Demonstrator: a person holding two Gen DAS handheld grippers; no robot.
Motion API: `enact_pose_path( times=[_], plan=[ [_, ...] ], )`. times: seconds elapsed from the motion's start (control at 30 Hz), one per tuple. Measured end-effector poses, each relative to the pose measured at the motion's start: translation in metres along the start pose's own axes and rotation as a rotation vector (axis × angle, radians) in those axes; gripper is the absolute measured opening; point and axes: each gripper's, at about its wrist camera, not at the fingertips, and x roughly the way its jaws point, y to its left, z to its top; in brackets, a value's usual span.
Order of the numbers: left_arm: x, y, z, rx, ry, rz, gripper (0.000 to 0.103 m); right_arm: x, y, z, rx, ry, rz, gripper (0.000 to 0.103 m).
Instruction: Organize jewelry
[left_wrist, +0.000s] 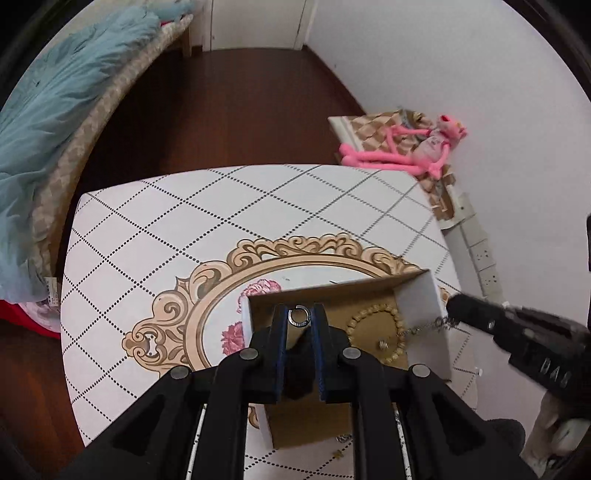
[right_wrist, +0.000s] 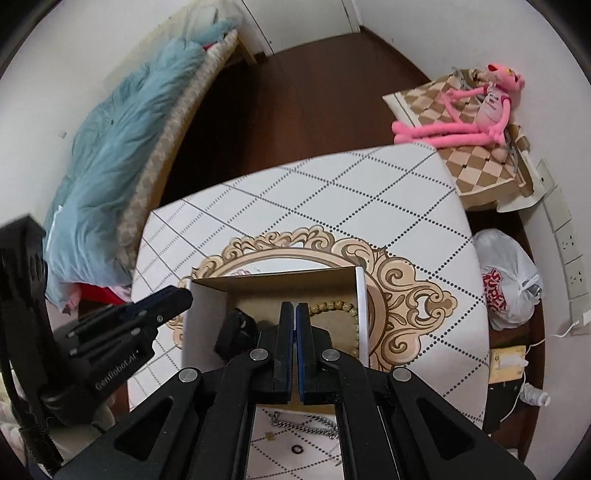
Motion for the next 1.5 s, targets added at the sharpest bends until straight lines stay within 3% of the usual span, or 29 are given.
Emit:
enact_pose_path(
  times=[0.17,0.23,0.27,0.3,0.33,0.43,0.47,0.5,0.53,0.57,0.77,1.03,1.5],
  plan=[
    [-0.001,0.006,0.012,-0.018,-0.002,0.021,0.016,0.018,-0.003,0.006,-0.016,0.068,-0.034,0.004],
    [-0.007,0.008,0.015,-0.022,-0.027,0.039,0.028,0.020,-0.002,0.005,-0.035,0.076,-0.060,0.022],
    [-0.010,0.009,0.015,-0.022,-0.036,0.053,0.045,0.019,-0.002,0.005,-0.041,0.072,-0.067,0.029],
    [-0.014,0.010,0.014,-0.018,-0.048,0.076,0.062,0.018,-0.003,0.005,-0.048,0.069,-0.077,0.041],
    [-0.016,0.011,0.015,-0.017,-0.060,0.087,0.067,0.017,-0.002,0.004,-0.059,0.066,-0.085,0.050],
    [-0.022,0.014,0.010,-0.015,-0.082,0.146,0.070,0.013,-0.002,0.002,-0.071,0.054,-0.105,0.064],
    [-0.024,0.016,0.008,-0.019,-0.085,0.170,0.079,0.012,-0.001,0.002,-0.074,0.052,-0.110,0.068],
    [-0.026,0.017,0.003,-0.023,-0.095,0.196,0.093,0.010,-0.001,0.000,-0.077,0.046,-0.123,0.078],
    [-0.027,0.017,0.000,-0.021,-0.105,0.206,0.098,0.009,0.001,-0.003,-0.085,0.040,-0.148,0.089],
    [-0.030,0.016,-0.005,-0.018,-0.122,0.224,0.101,0.009,0.002,-0.005,-0.095,0.036,-0.170,0.092],
    [-0.035,0.013,-0.036,-0.014,-0.175,0.288,0.103,0.015,0.005,-0.032,-0.126,0.032,-0.293,0.100],
    [-0.035,0.011,-0.061,-0.038,-0.153,0.291,0.103,0.015,0.006,-0.058,-0.117,0.025,-0.313,0.101],
    [-0.098,-0.007,-0.094,-0.047,-0.256,0.305,0.103,-0.049,0.033,-0.089,-0.162,-0.120,-0.350,0.101]
  ],
)
